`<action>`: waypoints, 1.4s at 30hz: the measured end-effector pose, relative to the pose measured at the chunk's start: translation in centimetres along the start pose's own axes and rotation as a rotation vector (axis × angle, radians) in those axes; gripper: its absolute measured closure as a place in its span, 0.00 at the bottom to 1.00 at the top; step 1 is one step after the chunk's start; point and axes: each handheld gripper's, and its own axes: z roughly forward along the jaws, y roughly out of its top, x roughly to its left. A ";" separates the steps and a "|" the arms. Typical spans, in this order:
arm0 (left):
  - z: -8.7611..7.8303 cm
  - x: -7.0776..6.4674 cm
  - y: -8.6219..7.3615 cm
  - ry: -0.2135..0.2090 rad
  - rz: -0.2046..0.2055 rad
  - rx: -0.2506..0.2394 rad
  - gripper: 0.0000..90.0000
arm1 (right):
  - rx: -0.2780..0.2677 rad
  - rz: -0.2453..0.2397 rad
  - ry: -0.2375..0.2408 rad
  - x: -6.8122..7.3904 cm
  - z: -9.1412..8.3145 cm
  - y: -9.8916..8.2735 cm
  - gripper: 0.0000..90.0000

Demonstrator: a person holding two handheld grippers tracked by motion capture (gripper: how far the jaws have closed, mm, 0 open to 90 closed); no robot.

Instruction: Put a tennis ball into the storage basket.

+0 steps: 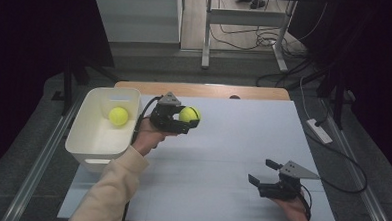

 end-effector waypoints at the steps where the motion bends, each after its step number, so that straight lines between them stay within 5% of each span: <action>1: -0.1 0.0 0.0 0.002 0.001 -0.001 0.30 | 0.000 0.000 0.000 0.0 0.0 0.0 0.10; 42: -5.9 1.6 -1.0 0.062 -0.047 -0.095 0.30 | -0.005 0.003 -0.003 0.1 0.1 0.3 0.10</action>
